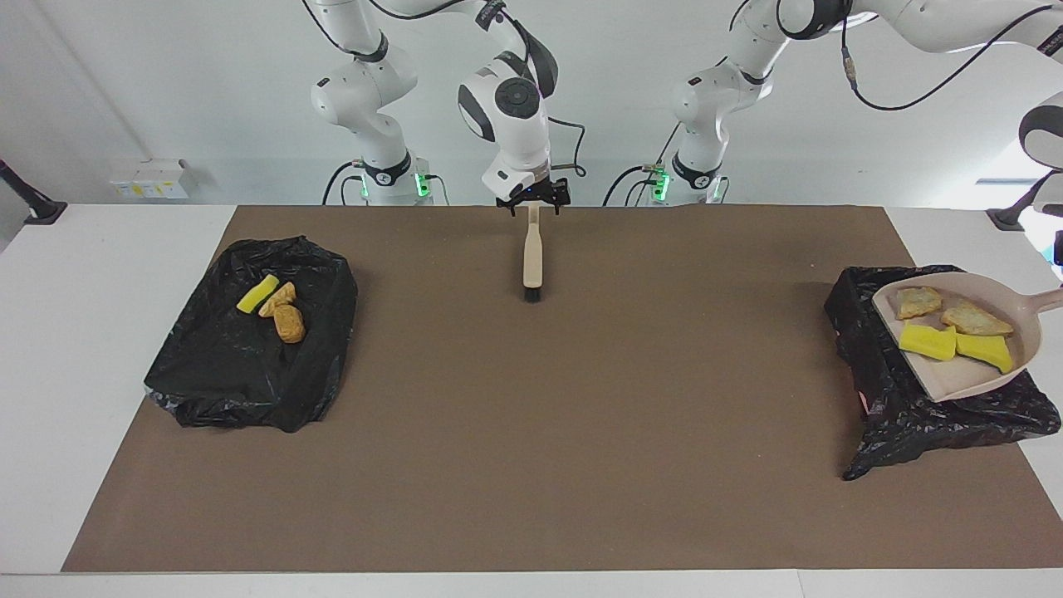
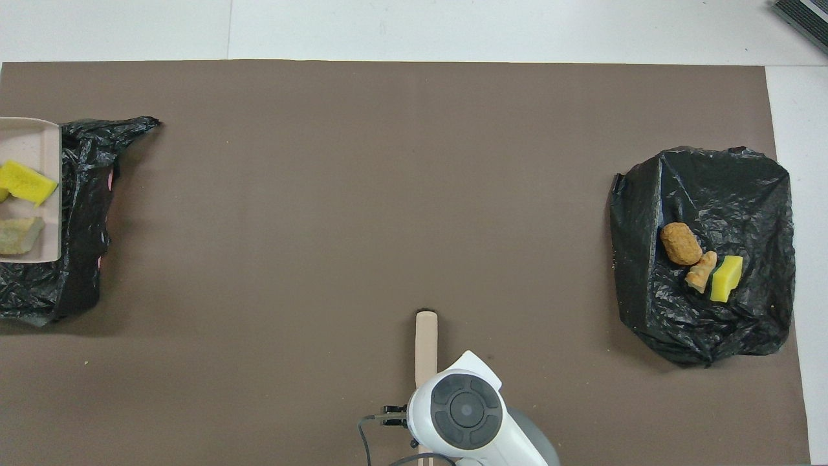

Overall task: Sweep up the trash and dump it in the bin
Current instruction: 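Carry the dustpan to the black bag with the left gripper while the right gripper withdraws, then tip the dustpan into the black bag with the left gripper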

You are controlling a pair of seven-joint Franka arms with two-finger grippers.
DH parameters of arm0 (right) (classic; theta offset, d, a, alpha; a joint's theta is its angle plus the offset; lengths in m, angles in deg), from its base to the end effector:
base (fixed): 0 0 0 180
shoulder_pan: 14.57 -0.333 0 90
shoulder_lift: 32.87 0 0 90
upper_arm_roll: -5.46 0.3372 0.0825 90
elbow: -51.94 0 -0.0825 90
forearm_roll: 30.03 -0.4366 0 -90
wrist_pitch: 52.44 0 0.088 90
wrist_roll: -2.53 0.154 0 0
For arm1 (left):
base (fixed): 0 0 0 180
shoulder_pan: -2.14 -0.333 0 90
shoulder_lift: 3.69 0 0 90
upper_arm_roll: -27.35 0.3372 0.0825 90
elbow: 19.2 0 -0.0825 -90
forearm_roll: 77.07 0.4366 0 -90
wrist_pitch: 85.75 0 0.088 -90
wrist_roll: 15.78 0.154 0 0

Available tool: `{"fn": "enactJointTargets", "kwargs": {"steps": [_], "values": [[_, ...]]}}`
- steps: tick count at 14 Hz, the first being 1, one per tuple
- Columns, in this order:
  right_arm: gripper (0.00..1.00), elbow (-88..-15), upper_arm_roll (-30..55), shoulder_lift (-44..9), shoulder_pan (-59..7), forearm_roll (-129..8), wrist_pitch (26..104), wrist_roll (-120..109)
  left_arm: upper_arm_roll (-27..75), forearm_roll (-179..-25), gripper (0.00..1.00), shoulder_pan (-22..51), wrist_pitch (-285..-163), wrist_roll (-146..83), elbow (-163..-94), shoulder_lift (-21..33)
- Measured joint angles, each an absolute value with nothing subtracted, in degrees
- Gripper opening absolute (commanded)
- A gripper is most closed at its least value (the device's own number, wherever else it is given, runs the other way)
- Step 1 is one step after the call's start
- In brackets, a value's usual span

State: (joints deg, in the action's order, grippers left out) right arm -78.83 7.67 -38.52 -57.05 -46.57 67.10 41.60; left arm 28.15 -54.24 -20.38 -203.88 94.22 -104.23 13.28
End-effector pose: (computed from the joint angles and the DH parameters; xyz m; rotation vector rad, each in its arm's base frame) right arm 0.3575 0.3898 0.3341 -3.0059 0.0866 0.3507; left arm 0.6751 0.3296 0.5053 -1.8403 1.9997 0.3298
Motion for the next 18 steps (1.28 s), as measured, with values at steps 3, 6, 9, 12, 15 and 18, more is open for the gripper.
{"fn": "enactJointTargets", "kwargs": {"steps": [3, 6, 9, 12, 15, 18], "values": [[1.0, -73.62, 7.55, -38.95, -53.68, -44.16, 62.43, 41.58, 27.92, -41.23, 0.0, -19.48, -204.31, 85.6, -106.52, 12.61], [1.0, -69.13, 7.43, -40.33, -49.33, -40.81, 58.09, 40.98, 27.57, -24.4, 0.0, -15.59, -205.24, 70.75, -115.26, 7.93], [1.0, -68.03, 7.24, -43.72, -43.09, -39.63, 54.33, 34.07, 27.51, -14.17, 0.0, -13.88, -205.25, 67.31, -120.23, 3.71], [1.0, -67.32, 7.02, -46.85, -34.49, -37.69, 50.97, 22.93, 27.97, -10.5, 0.0, -14.11, -205.23, 67.64, -120.75, 0.92], [1.0, -64.34, 6.87, -47.51, -26.82, -33.43, 48.65, 12.98, 28.33, -11.37, 0.0, -14.21, -205.22, 73.3, -120.73, -1.49], [1.0, -62.21, 6.89, -47.4, -25.26, -27.19, 48.64, 10.4, 28.0, -19.03, 0.0, -14.05, -203.71, 75.16, -120.53, -2.53]]}}
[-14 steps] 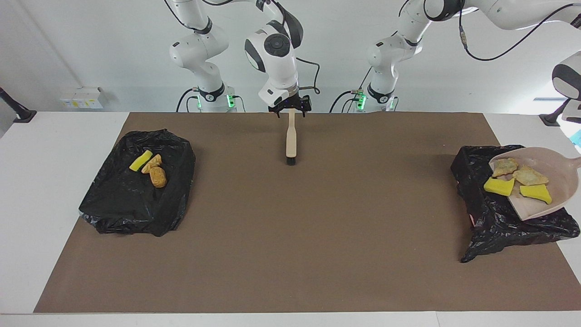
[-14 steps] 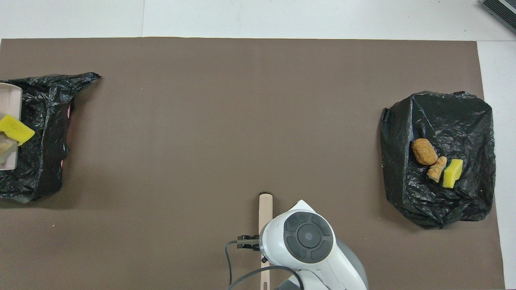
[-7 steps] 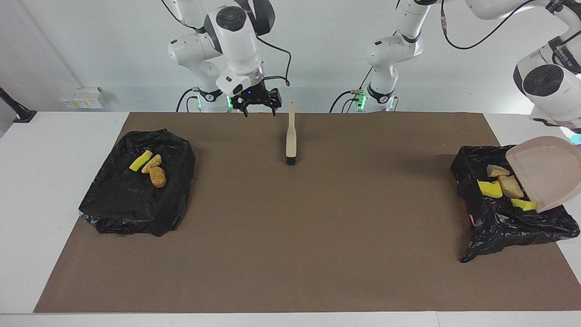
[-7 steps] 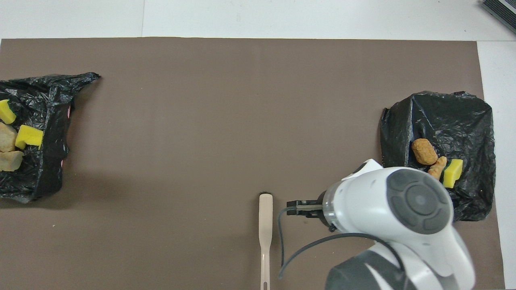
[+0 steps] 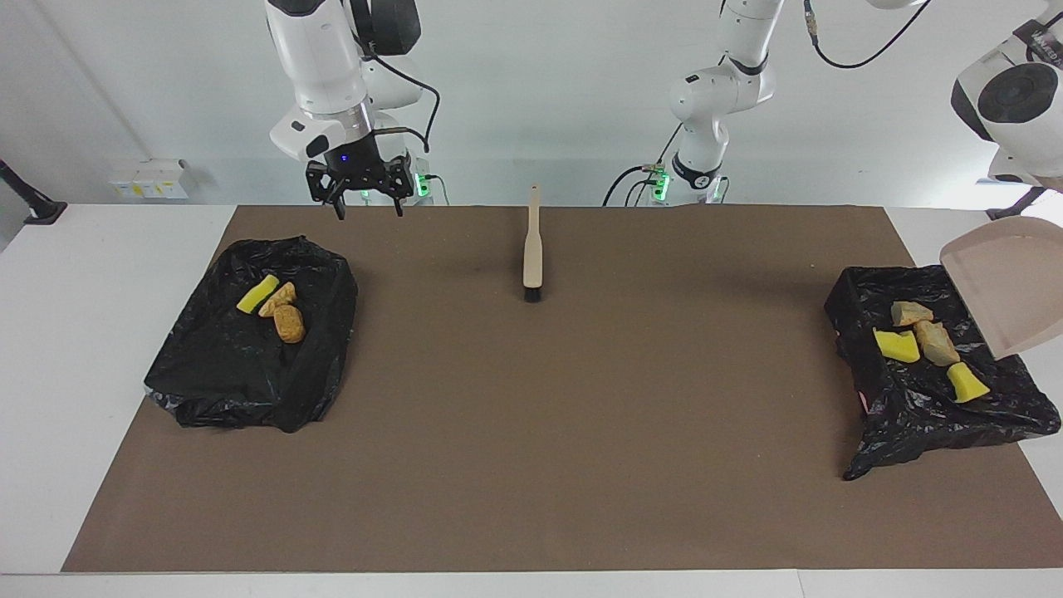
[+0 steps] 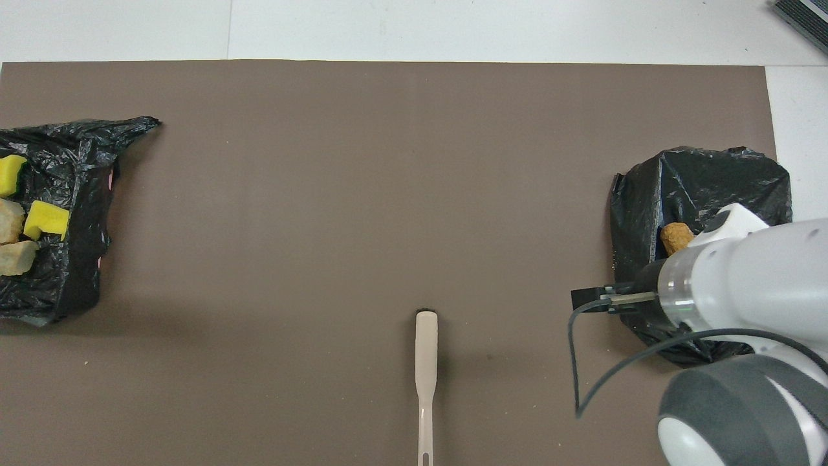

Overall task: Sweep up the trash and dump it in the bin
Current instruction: 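Tip the dustpan into the black bag with the left gripper, then bring the emptied dustpan back over the mat with the left gripper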

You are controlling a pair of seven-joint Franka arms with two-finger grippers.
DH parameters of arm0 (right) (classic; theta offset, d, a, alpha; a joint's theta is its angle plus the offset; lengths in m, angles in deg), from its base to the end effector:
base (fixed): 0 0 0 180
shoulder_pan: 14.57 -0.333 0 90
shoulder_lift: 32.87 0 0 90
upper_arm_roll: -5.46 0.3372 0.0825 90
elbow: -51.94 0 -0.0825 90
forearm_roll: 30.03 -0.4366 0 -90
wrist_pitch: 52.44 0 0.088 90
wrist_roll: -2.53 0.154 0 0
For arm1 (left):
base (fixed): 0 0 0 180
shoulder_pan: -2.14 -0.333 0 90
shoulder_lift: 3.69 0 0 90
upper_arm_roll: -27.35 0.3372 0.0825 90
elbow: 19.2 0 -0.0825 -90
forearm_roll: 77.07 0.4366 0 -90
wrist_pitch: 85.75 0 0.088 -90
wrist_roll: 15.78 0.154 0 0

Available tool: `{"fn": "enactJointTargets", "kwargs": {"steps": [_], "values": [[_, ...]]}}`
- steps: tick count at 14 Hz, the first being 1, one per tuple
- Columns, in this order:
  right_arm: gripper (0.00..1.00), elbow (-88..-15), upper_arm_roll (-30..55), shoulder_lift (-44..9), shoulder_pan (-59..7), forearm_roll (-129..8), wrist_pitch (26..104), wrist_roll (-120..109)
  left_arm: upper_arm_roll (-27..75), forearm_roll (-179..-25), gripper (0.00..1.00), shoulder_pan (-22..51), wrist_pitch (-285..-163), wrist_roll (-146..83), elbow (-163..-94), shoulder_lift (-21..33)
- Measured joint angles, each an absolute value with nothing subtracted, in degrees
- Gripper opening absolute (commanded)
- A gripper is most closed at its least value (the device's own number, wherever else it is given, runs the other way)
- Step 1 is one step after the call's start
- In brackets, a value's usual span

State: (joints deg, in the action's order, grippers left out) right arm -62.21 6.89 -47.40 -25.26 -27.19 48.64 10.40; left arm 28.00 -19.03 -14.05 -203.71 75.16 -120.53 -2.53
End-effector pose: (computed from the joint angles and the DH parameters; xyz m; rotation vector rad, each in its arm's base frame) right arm 0.5208 0.1059 0.5369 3.0887 0.1273 0.0534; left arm 0.6170 0.2707 0.5732 -1.5197 1.6881 0.7682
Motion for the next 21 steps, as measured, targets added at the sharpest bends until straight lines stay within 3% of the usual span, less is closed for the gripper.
{"fn": "enactJointTargets", "kwargs": {"steps": [6, 13, 21], "values": [[1.0, -55.82, 6.48, -46.35, -18.67, -26.69, 47.34, 10.35, 24.16, -38.05, 0.0, -13.87, -194.99, 75.16, -118.56, -4.05], [1.0, -43.78, 4.77, -38.62, -17.4, -27.43, 41.87, 10.35, 19.53, -55.28, 0.0, -11.5, -187.85, 60.68, -118.88, -4.41], [1.0, -42.04, 3.39, -37.07, -16.37, -27.51, 41.76, 9.45, 19.06, -64.62, 0.0, 2.63, -186.55, 15.15, -127.92, -4.59]]}}
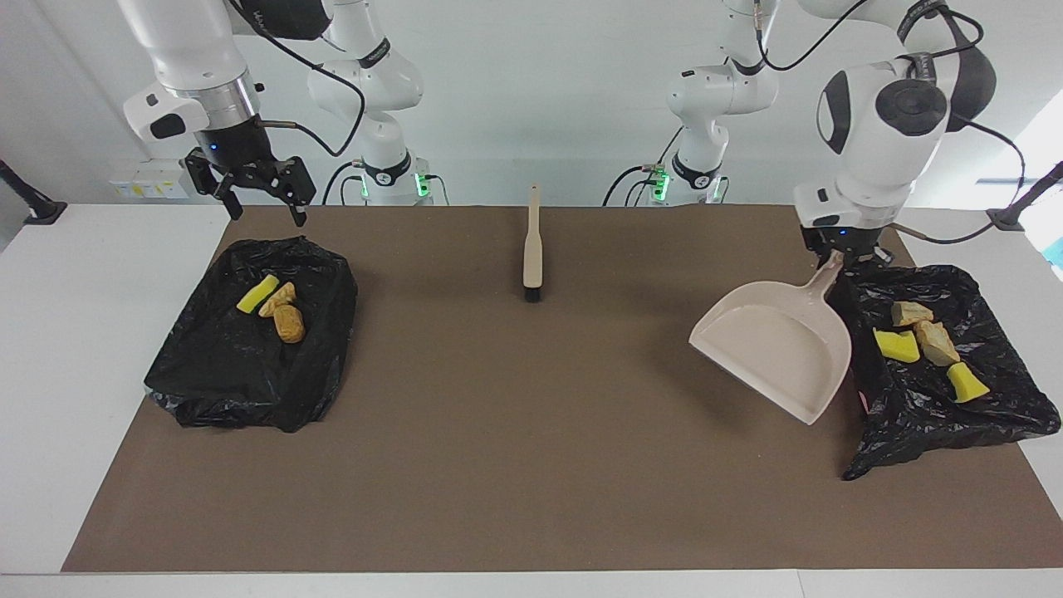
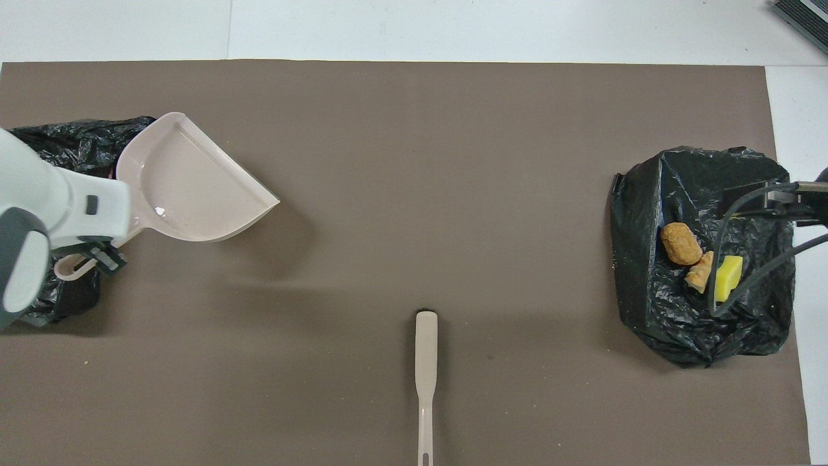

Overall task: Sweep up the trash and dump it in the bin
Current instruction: 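Bring the emptied dustpan back over the mat with the left gripper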

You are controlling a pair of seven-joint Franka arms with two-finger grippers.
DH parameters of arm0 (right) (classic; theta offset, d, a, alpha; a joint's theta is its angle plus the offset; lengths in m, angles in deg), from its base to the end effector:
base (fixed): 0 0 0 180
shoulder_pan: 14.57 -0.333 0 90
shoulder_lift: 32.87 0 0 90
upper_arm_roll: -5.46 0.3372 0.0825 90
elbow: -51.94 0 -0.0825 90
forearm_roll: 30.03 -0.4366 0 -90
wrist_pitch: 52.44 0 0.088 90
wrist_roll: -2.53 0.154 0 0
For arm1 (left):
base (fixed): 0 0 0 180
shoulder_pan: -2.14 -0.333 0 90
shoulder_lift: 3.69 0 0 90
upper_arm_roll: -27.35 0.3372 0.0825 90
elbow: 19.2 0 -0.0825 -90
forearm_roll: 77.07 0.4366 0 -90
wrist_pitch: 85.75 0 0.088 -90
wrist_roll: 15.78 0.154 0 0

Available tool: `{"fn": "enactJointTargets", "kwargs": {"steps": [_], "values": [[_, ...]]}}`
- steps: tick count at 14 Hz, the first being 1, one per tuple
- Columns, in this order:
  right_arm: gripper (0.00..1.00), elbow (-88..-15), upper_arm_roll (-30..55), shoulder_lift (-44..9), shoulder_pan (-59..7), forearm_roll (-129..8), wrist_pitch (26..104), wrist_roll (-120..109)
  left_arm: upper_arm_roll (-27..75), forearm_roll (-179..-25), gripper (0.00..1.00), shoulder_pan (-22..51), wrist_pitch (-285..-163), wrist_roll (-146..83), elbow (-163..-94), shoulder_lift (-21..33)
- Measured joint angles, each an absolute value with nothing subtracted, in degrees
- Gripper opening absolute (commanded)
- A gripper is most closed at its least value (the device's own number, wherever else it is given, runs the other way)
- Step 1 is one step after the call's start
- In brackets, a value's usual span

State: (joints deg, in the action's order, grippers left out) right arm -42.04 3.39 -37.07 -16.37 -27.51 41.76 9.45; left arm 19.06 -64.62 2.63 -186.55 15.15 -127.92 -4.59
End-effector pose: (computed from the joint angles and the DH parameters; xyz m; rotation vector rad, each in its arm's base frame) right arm 0.5934 -0.0099 0.6128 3.0964 -0.1922 0.1232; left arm 0.5851 -0.0612 0.4558 -2.7436 1.0751 0.2382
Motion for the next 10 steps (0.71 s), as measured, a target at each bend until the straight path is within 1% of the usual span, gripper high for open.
{"fn": "enactJointTargets", "kwargs": {"steps": [1, 3, 6, 8, 10], "values": [[1.0, -41.79, 3.11, -37.12, -16.21, -27.52, 41.03, 8.16, 18.99, -66.56, 0.0, 4.93, -186.99, 7.6, -128.71, -4.57], [1.0, -41.1, 2.46, -37.75, -15.96, -27.57, 37.3, 5.56, 18.87, -69.58, 0.0, 8.29, -187.38, -0.2, -129.13, -4.57], [1.0, -41.01, 2.48, -38.91, -15.75, -27.72, 36.19, 5.17, 18.89, -71.48, 0.0, 14.19, -188.46, -13.35, -129.02, -3.47], [1.0, -41.02, 2.72, -38.99, -15.97, -27.74, 36.19, 5.17, 18.85, -72.17, 0.0, 19.5, -190.82, -22.21, -128.18, -0.92], [1.0, -41.03, 2.79, -39.0, -16.03, -27.74, 36.19, 5.17, 18.82, -72.86, 0.0, 24.58, -192.93, -30.46, -125.0, 3.24]]}}
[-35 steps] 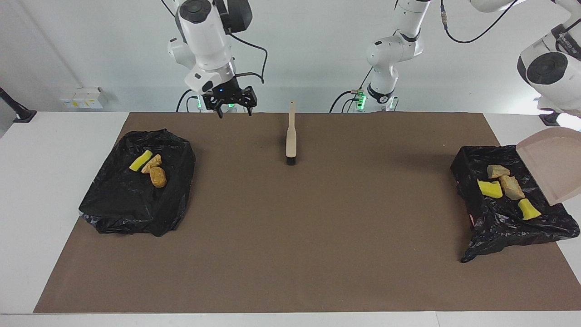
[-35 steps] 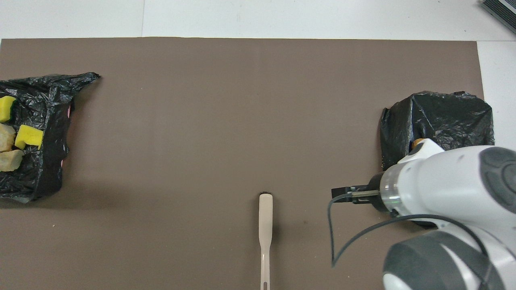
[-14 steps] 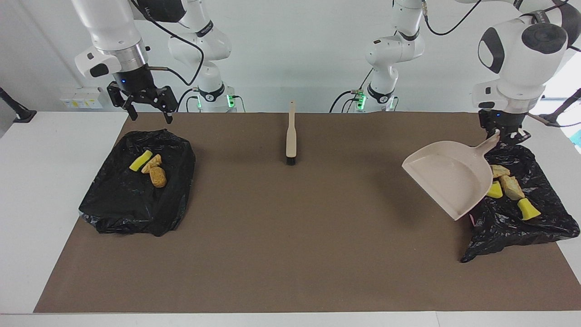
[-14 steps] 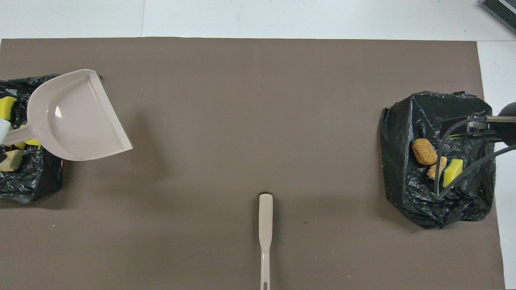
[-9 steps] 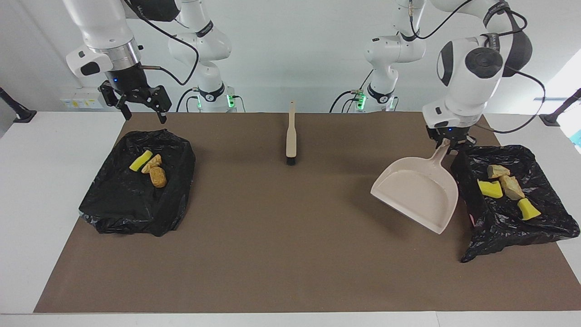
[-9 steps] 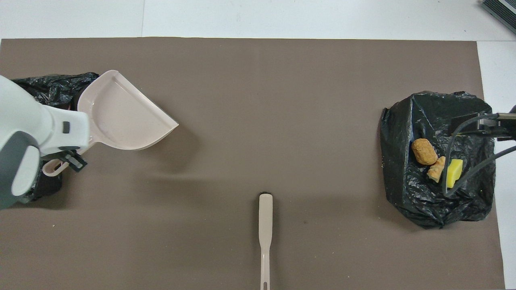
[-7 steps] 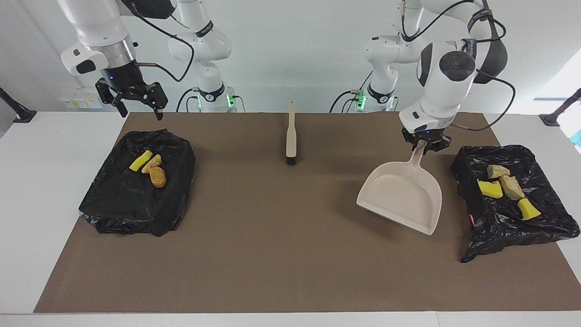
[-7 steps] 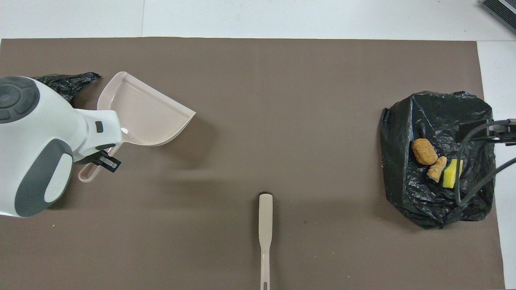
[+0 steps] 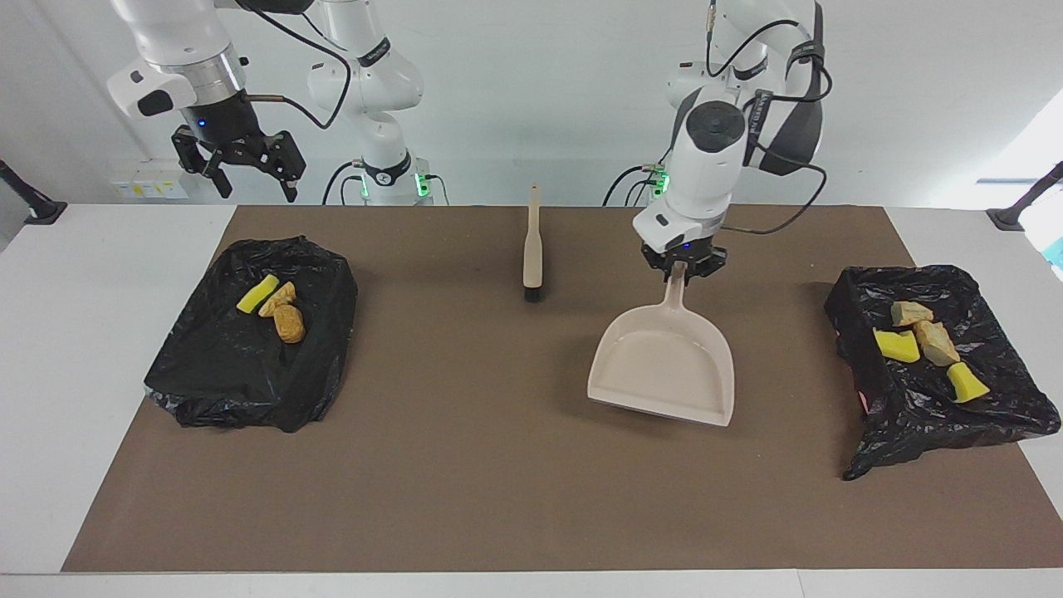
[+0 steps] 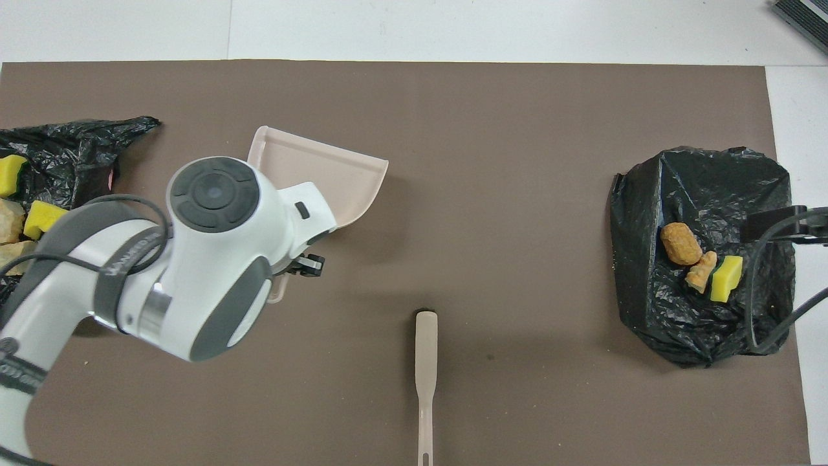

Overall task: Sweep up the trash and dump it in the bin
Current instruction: 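Bring the emptied dustpan back over the mat with the left gripper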

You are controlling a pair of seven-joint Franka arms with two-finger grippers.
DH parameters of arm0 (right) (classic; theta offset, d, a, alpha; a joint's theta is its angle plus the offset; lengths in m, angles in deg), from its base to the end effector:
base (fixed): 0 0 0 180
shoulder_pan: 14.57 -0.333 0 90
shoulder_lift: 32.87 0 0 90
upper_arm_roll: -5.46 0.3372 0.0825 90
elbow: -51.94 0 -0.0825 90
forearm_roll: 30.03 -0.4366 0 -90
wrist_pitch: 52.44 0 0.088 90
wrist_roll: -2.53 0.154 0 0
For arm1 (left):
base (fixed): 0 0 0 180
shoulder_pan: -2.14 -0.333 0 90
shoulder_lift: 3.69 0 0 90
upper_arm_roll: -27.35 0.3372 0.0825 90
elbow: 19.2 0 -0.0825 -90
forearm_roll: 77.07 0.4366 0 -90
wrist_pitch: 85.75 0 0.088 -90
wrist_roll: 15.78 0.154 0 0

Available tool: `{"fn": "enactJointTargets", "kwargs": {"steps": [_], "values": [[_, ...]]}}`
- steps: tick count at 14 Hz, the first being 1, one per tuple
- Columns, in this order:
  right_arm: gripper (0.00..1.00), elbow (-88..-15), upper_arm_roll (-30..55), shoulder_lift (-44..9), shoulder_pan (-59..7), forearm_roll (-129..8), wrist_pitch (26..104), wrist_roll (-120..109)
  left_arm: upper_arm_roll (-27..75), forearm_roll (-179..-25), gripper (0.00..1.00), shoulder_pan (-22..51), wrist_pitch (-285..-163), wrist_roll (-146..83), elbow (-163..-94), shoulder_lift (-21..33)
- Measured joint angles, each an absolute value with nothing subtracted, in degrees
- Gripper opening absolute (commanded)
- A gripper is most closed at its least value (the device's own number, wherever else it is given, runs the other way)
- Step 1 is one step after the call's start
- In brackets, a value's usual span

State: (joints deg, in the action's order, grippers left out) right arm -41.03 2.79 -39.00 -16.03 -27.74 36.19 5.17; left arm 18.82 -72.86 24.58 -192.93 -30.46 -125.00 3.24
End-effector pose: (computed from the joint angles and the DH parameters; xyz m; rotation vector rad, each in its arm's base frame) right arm 0.5699 -0.0196 0.6324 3.1048 -0.1065 0.0490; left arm 0.5457 -0.3148 0.4044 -3.0193 0.4705 0.1040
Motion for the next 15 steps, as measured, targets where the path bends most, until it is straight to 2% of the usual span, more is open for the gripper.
{"fn": "enactJointTargets", "kwargs": {"steps": [5, 11, 12, 13, 15], "values": [[1.0, -41.03, 2.81, -39.0, -16.03, -27.74, 36.2, 5.17, 18.83, -74.66, 0.0, 32.05, -196.29, -44.94, -112.72, 16.29], [1.0, -41.03, 2.19, -39.0, -17.2, -27.77, 36.22, 5.04, 19.04, -74.58, 0.0, 37.01, -200.27, -54.23, -106.21, 26.02], [1.0, -41.03, 1.72, -39.0, -17.85, -27.77, 36.22, 5.04, 19.06, -74.56, 0.26, 37.08, -201.93, -54.67, -105.81, 26.61], [1.0, -41.03, 0.78, -39.0, -18.83, -27.77, 36.22, 5.04, 19.25, -74.56, 0.99, 37.07, -203.42, -54.76, -105.74, 26.84], [1.0, -41.03, -1.19, -38.99, -20.37, -27.77, 36.23, 5.04, 19.77, -74.56, 1.0, 36.97, -205.43, -54.87, -106.12, 27.02]]}}
